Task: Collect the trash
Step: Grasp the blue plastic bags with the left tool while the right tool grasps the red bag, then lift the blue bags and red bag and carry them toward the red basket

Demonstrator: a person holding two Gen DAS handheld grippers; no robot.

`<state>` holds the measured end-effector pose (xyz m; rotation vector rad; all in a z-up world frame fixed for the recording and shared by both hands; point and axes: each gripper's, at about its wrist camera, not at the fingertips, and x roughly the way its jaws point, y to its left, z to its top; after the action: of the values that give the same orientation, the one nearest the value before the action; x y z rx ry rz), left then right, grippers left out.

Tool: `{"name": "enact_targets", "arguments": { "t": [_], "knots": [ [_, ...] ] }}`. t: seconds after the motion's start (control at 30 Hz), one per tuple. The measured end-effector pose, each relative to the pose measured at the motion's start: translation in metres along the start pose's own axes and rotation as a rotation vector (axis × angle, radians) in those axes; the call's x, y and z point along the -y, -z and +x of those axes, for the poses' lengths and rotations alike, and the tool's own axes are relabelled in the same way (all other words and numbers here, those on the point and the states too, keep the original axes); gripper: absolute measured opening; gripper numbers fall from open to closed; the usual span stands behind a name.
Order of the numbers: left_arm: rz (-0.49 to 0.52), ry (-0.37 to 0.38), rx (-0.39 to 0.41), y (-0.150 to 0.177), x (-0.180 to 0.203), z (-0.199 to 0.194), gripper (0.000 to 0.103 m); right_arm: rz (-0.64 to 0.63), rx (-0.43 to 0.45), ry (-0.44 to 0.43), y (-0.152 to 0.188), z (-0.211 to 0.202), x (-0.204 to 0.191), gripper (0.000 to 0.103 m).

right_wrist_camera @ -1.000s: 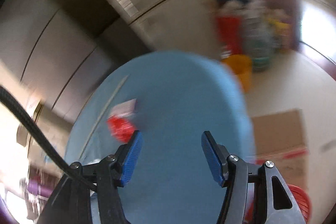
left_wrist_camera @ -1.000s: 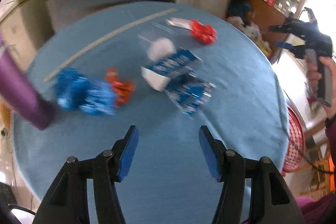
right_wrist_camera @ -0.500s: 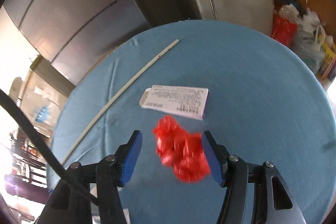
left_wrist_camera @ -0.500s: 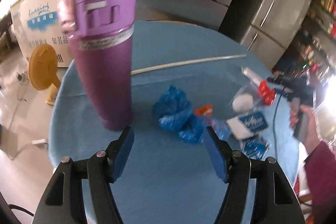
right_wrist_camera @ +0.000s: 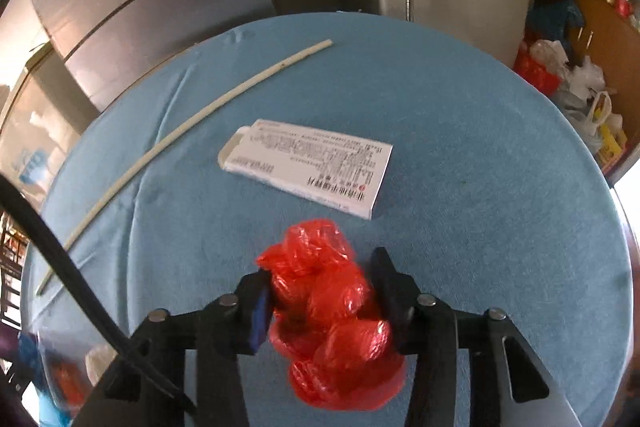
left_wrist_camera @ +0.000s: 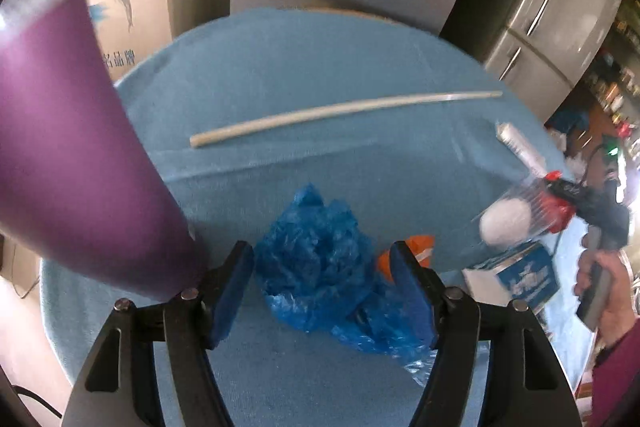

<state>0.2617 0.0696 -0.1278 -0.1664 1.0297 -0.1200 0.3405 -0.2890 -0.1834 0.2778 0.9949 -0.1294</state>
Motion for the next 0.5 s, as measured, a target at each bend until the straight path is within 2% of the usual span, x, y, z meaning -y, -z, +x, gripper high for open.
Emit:
{"name": "enact_targets", "arguments": {
  "t": [0.2,0.33,0.5],
  "knots": [
    [0.009,0.042,-0.01,0.005,-0.001,0.009,0.057,0.04,0.007,-0.068,0.025,-0.015,0.005,0.045],
    [0.041,0.086,-0.023,0.012,0.005,0.006,0.056,0.051,0.003,-0.141,0.051,-0.033,0.001,0.045],
    [0.147,0.119,-0.033,0.039,0.032,-0.004,0.056,0.08,-0.018,-0.2,0.088,-0.063,0.011,0.045]
  ]
}}
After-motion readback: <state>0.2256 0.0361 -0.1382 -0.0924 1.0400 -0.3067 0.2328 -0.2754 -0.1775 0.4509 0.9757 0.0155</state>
